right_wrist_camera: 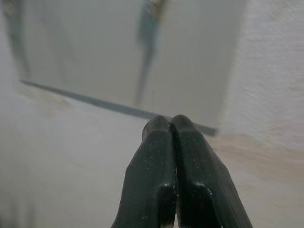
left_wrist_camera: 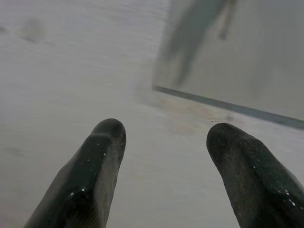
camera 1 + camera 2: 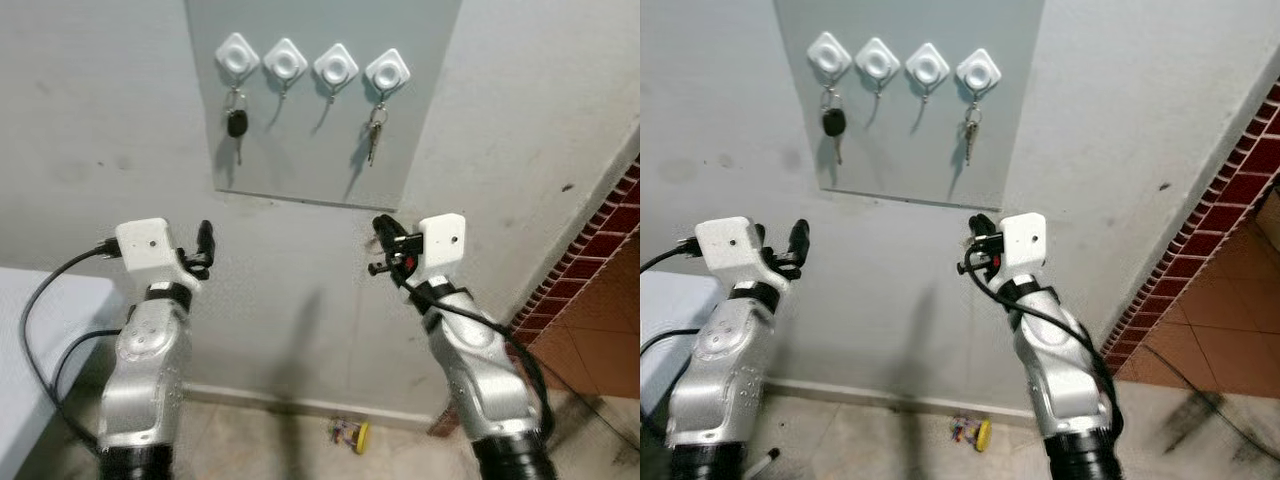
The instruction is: Hang keys on a hook
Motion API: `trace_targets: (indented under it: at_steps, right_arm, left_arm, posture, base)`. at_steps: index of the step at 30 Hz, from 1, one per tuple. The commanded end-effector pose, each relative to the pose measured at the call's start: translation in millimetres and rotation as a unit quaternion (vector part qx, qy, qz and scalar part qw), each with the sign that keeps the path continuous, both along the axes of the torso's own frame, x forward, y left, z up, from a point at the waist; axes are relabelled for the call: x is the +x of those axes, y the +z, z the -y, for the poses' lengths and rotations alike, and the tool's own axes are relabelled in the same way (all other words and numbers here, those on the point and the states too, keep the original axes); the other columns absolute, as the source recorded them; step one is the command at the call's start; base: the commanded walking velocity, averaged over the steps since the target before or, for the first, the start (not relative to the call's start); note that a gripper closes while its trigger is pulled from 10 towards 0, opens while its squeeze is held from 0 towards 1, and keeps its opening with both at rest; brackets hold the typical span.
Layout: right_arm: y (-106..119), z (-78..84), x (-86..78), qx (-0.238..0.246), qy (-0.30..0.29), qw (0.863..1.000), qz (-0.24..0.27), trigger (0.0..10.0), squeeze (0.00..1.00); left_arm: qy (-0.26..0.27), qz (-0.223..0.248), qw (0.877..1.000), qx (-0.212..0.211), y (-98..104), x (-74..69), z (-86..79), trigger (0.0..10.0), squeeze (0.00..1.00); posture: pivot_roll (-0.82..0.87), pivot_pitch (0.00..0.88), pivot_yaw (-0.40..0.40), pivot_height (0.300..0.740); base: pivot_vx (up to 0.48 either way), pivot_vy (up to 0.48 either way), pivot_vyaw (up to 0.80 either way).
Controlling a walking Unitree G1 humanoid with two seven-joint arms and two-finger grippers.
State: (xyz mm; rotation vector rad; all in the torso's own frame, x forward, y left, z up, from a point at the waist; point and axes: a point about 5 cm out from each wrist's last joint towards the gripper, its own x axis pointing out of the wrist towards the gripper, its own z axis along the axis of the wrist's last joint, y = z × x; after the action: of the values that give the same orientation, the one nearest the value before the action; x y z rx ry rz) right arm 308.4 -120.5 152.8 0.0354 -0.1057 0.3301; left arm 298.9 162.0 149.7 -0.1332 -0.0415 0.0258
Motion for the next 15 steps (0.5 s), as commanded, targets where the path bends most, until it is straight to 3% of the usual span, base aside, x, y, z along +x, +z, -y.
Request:
trace_targets:
  at_steps: [1, 8, 15]
  right_arm:
    - [5.5, -5.4, -0.4, 0.002, 0.007, 1.000, 0.011, 10.0, 0.00]
    - [12.3, -11.7, 1.4, 0.005, 0.053, 0.998, 0.027, 10.0, 0.00]
    - [33.0, -26.6, 1.9, 0.035, 0.153, 0.986, 0.065, 10.0, 0.00]
  left_arm:
    - [-0.002, 0.014, 1.000, 0.016, 6.6, -0.9, -1.9, 10.0, 0.00]
    - [-0.074, 0.035, 0.994, 0.068, 16.5, 0.3, 14.1, 10.0, 0.00]
    - [-0.132, 0.062, 0.987, 0.074, 33.8, 5.6, 27.1, 10.0, 0.00]
  posture:
    - [-0.12, 0.021, -0.023, 0.740]
    - [-0.12, 0.024, -0.021, 0.740]
    - [-0.11, 0.028, -0.022, 0.740]
  base:
    - [0.000, 0.000, 0.00]
    - [0.000, 0.000, 0.00]
    - [0.000, 0.000, 0.00]
